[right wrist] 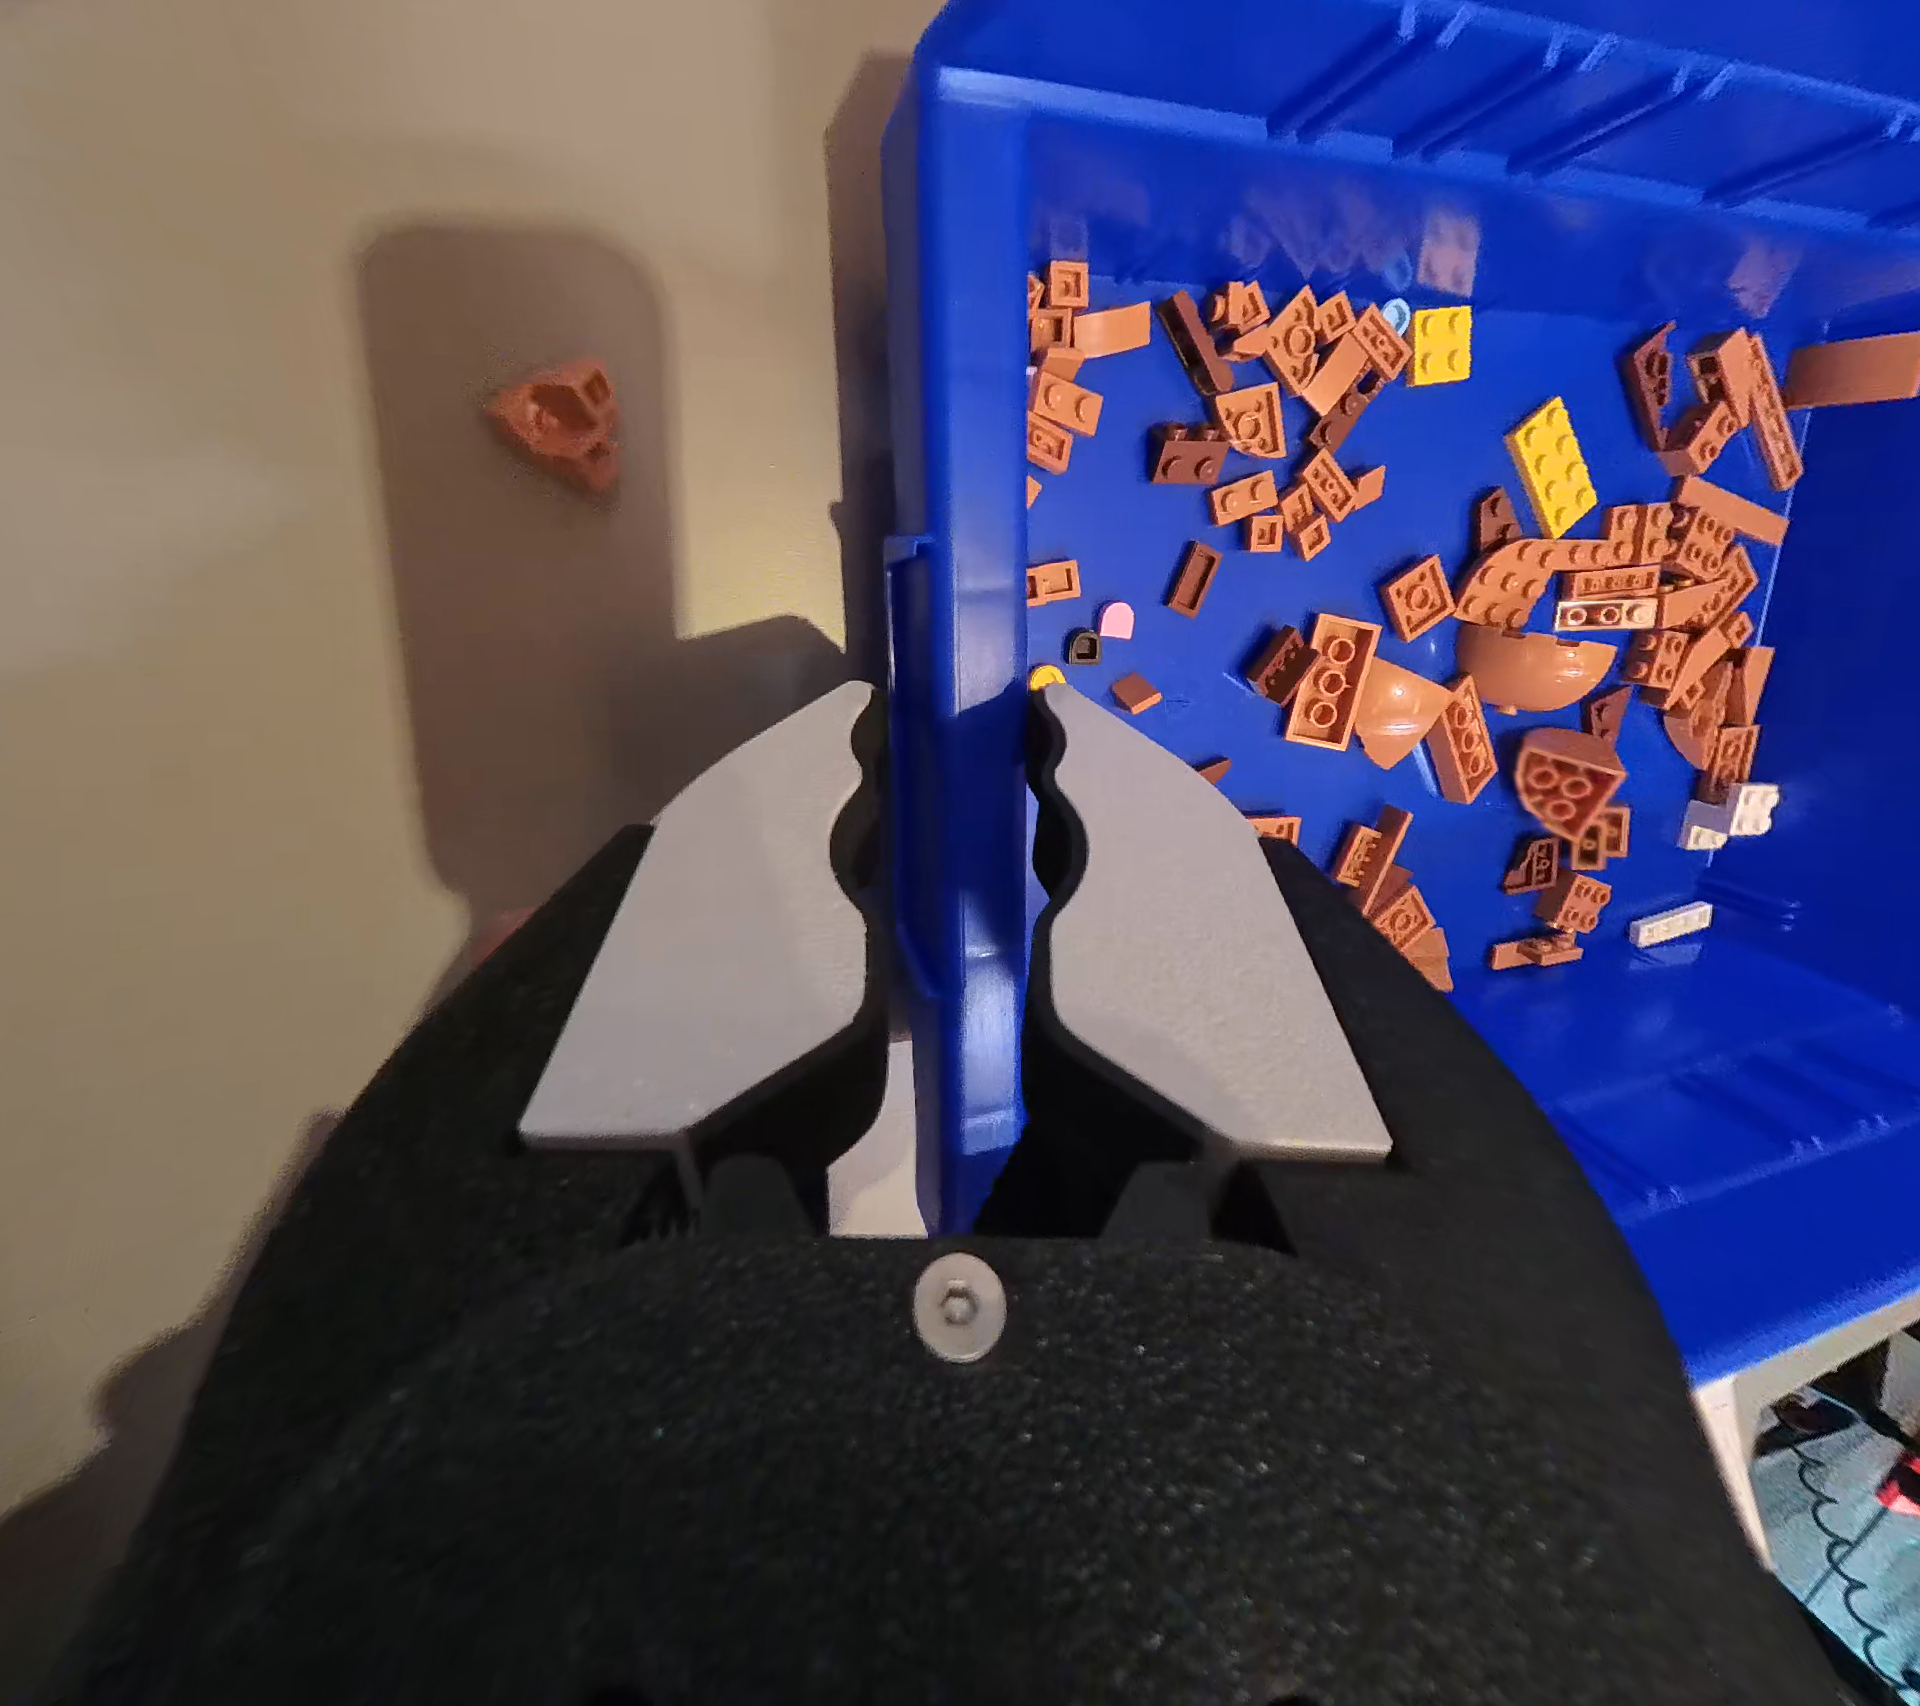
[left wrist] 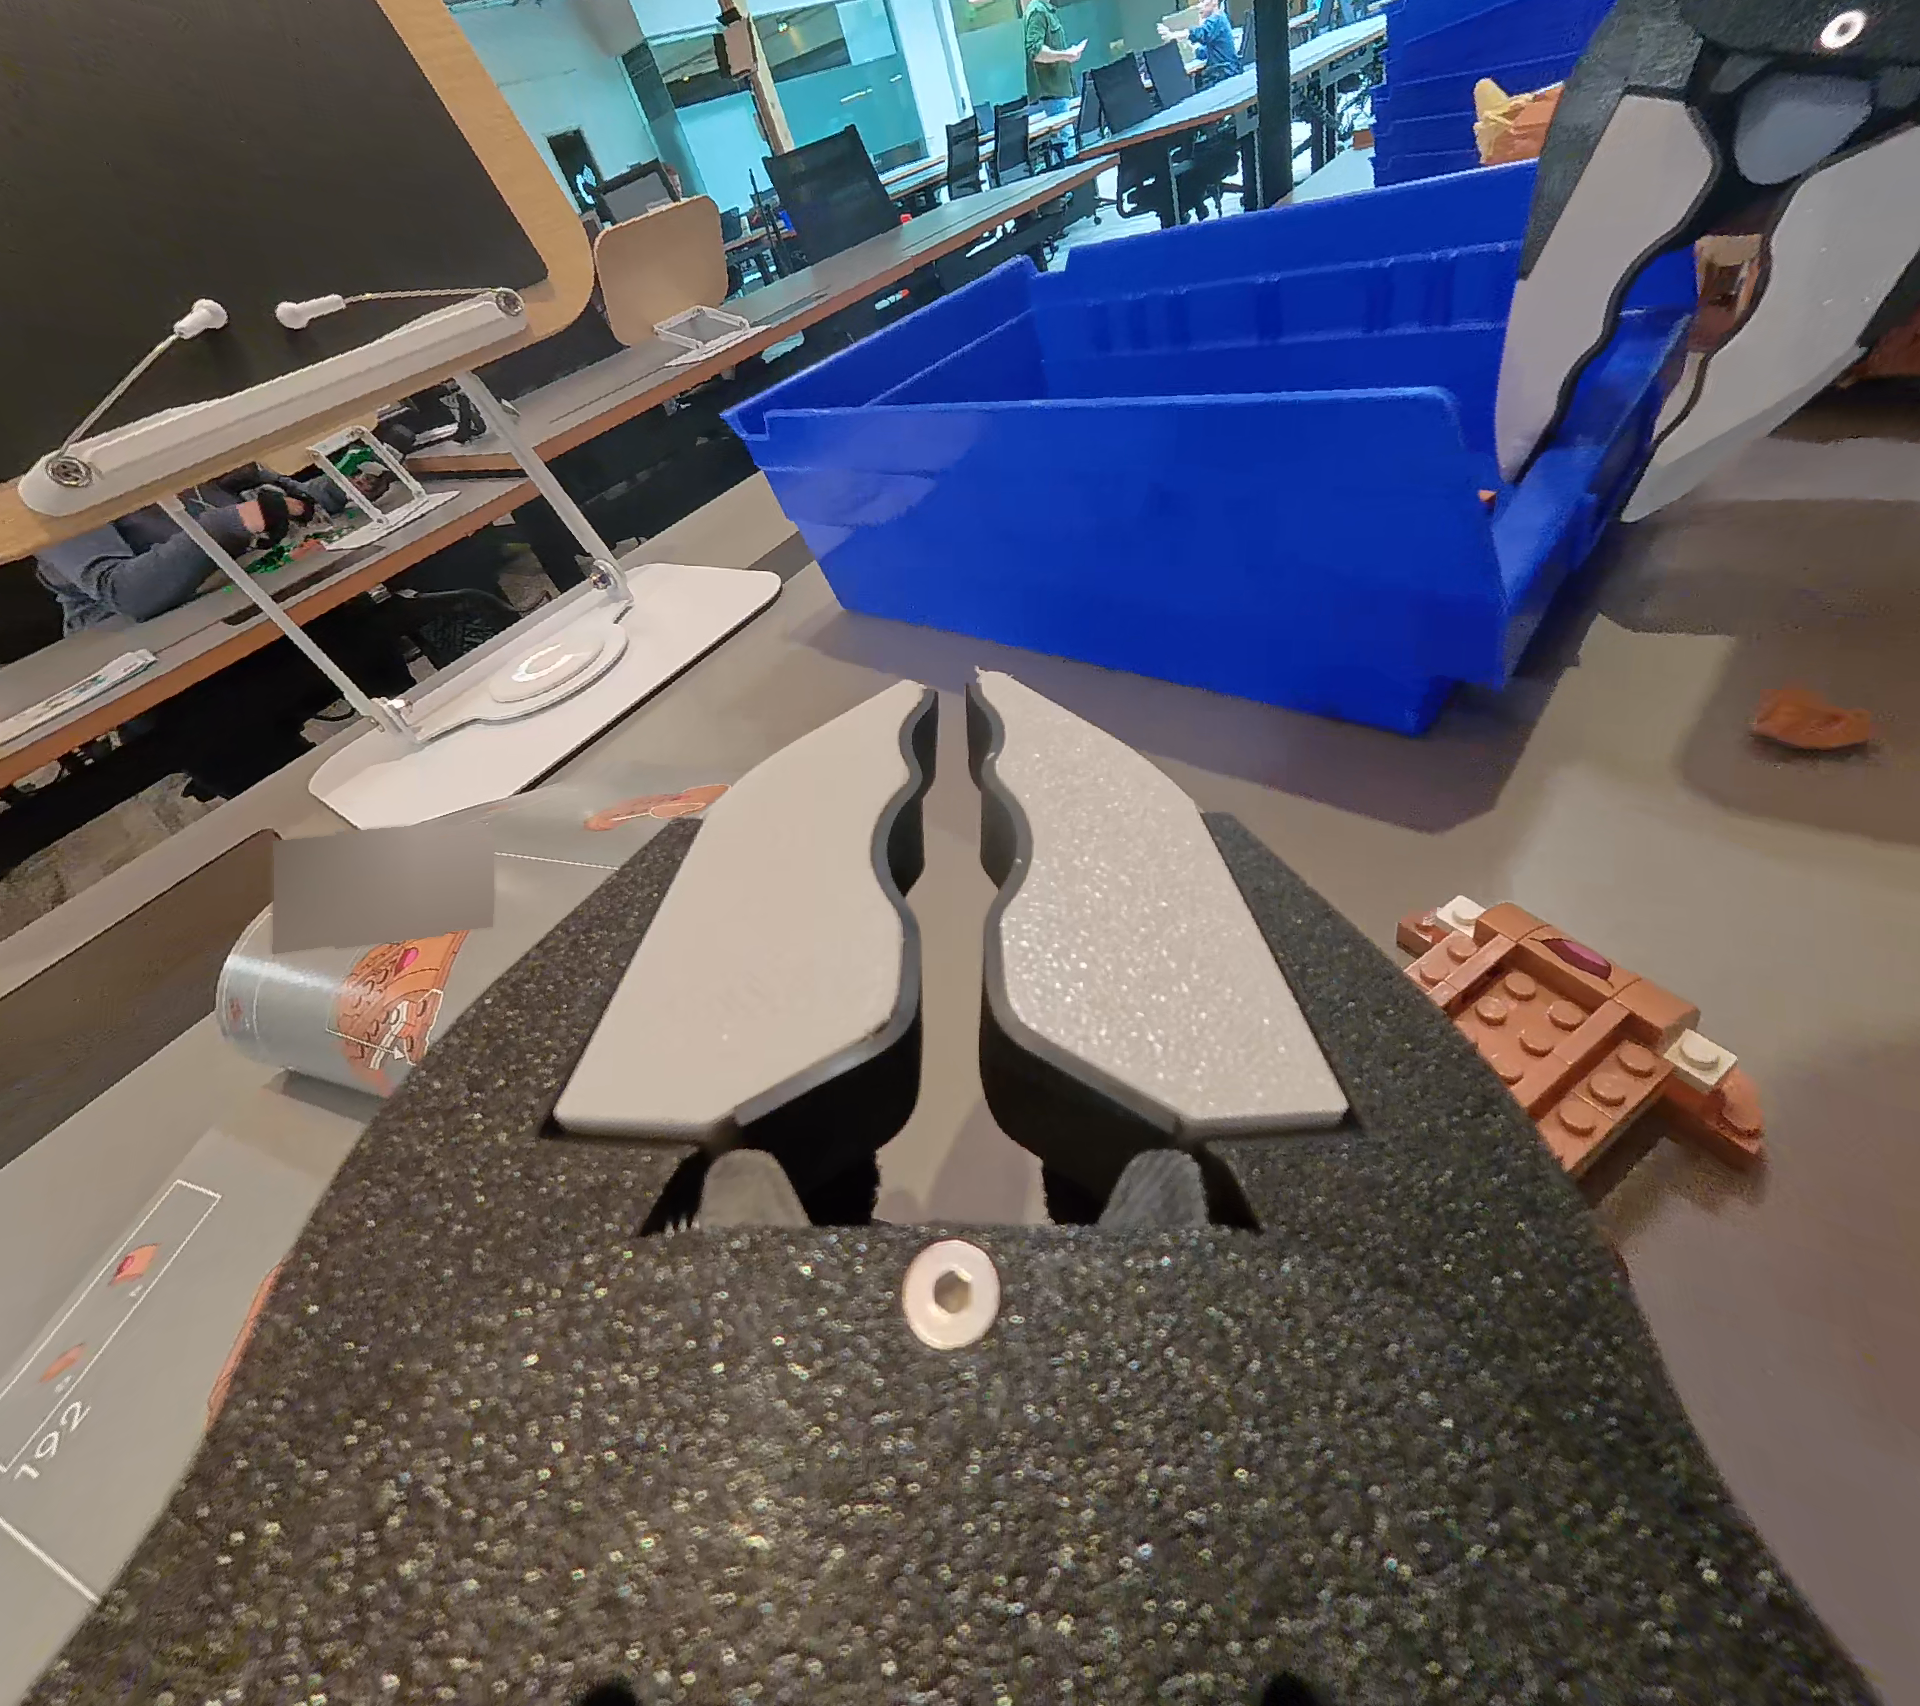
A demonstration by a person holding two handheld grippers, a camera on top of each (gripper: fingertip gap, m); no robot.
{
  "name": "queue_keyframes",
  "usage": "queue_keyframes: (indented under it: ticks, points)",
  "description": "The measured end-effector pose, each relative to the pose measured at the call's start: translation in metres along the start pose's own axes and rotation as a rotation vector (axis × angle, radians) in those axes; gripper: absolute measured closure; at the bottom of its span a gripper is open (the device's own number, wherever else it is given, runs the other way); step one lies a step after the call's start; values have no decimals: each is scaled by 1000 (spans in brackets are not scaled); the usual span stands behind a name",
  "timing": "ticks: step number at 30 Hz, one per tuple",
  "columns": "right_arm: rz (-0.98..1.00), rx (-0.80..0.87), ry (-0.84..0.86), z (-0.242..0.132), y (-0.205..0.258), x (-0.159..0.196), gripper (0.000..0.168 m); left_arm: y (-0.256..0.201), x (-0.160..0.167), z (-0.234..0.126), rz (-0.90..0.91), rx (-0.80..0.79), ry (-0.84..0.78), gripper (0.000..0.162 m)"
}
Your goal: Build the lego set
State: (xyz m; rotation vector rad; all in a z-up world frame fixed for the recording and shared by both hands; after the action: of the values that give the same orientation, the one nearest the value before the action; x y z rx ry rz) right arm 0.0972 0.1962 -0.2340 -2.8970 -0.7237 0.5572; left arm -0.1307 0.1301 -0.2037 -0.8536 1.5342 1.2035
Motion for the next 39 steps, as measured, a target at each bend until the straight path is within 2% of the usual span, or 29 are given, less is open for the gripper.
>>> queue_keyframes:
  ticks: [7, 11, 15, 21, 30, 34, 39]
  points:
    - [12, -66, -13, -5, 19, -2, 138, 0, 0, 0, -5, -1, 0, 157]
    - [56, -73, -114, -20, 21, -8, 139, 0, 0, 0, -6, 2, 1, 157]
    - [124, -13, -206, -53, 1, -7, 141, 0, 0, 1, -6, 5, 3, 157]
    - [200, 121, -226, -89, -50, 12, 147, 0, 0, 0, -8, 8, 5, 157]
    - [296, 98, -260, -73, -82, 28, 160, -1, 0, 0, -19, 20, 12, 158]
    - [337, 116, -291, -68, -83, 32, 168, -1, 0, -1, -21, 22, 9, 160]
    - [339, 127, -310, -62, -80, 32, 168, -2, 1, -1, -15, 32, 11, 162]
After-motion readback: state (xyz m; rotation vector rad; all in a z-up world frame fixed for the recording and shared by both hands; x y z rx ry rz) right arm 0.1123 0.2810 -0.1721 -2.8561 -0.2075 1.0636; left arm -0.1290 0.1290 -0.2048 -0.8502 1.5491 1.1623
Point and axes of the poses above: each gripper's, where its closed fingertips meet, z out along the fingers, x out of its underside, y = z × x across the jaws, the point moved 4 cm from there along -z, back along the fingers, and after that the axes turned 7 degrees about -x, right-handed, at the moved point
